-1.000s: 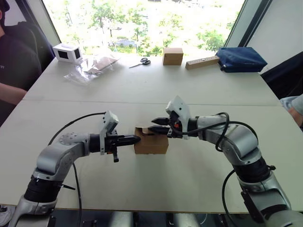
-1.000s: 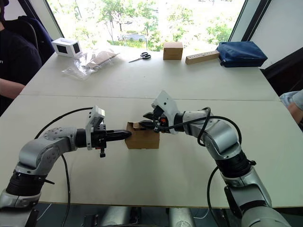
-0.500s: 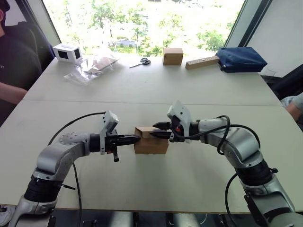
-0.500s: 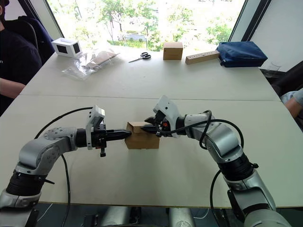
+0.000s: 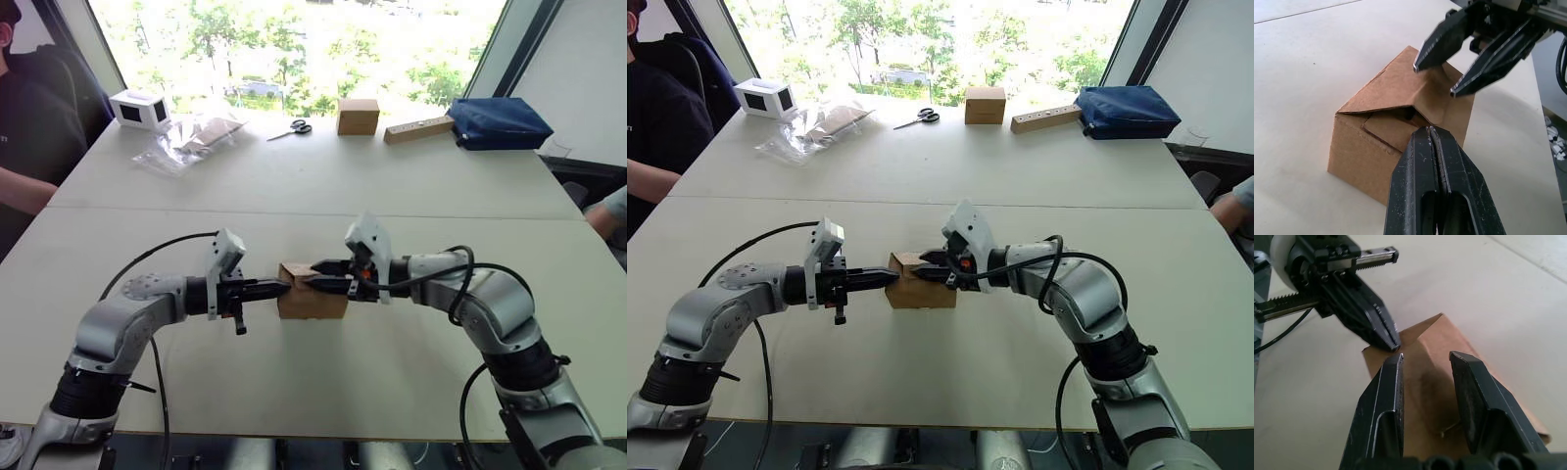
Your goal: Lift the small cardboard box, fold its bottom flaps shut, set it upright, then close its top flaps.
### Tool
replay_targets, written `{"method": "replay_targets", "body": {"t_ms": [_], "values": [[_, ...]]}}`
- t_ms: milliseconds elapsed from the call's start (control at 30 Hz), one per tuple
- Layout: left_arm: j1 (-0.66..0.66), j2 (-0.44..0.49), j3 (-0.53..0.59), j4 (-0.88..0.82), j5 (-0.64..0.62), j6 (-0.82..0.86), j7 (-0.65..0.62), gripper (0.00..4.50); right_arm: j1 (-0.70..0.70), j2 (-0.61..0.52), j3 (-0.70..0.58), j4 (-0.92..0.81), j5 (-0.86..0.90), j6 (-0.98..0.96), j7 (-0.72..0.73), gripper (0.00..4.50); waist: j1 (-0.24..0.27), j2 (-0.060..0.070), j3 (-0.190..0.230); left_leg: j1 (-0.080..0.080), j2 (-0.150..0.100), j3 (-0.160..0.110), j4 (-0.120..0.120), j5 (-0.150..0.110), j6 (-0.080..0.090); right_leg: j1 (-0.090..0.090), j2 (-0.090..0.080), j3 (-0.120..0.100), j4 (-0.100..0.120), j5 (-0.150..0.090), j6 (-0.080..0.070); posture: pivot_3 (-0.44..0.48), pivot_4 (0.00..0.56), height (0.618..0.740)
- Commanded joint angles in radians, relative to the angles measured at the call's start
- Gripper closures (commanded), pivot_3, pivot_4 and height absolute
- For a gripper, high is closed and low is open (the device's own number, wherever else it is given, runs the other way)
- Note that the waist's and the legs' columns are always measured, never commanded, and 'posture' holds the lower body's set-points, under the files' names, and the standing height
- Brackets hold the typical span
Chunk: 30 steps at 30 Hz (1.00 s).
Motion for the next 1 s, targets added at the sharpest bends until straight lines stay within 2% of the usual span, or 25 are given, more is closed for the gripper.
{"method": "replay_targets", "body": {"t_ms": [33,267,467,700,867,1000], "values": [[-0.022,0.005,0.035,-0.01,-0.043,0.026,0.003,4.5,-0.001,-0.003,-0.003,-0.026,0.005,-0.006,0.001,3.0,0.0,0.0,0.0,0.0,0.0,0.0,0.0,0.0,0.0,0.0,0.0,0.0,0.0,0.0,0.0,0.0,0.15,0.74],[-0.114,-0.035,0.125,0.036,-0.154,0.076,0.03,4.5,-0.003,0.001,-0.004,-0.018,-0.005,-0.016,-0.004,3.0,0.001,0.0,0.0,0.0,0.0,0.0,0.0,0.0,0.0,0.0,0.0,0.0,0.0,0.0,0.0,0.0,0.15,0.74],[-0.164,-0.092,0.037,0.092,-0.059,0.009,0.068,4.5,-0.006,0.004,-0.004,-0.016,-0.015,-0.029,-0.012,3.0,0.001,0.0,0.0,0.0,-0.001,0.0,0.0,0.0,0.0,0.0,0.0,0.0,0.0,0.001,0.002,0.0,0.15,0.74],[-0.151,-0.095,-0.044,0.176,0.045,-0.077,0.032,4.5,-0.009,-0.004,-0.029,-0.045,-0.001,-0.019,-0.022,3.0,0.0,0.0,0.0,0.0,0.0,0.0,0.0,0.0,0.0,0.0,0.001,0.0,0.0,0.001,0.002,0.0,0.15,0.74],[-0.151,-0.124,-0.025,0.199,0.034,-0.083,0.039,4.5,-0.024,-0.009,-0.077,-0.066,0.012,-0.046,-0.024,3.0,0.003,0.0,0.0,0.0,0.0,0.0,0.0,0.0,0.0,0.0,0.0,0.0,0.0,0.001,0.002,0.0,0.15,0.74],[-0.147,-0.14,-0.003,0.199,0.009,-0.059,0.039,4.5,-0.022,-0.067,-0.036,-0.084,-0.047,-0.103,0.007,3.0,0.002,0.0,0.0,0.0,0.0,0.0,0.0,0.0,0.0,0.0,0.0,0.0,-0.001,0.001,0.002,0.0,0.15,0.74]]}}
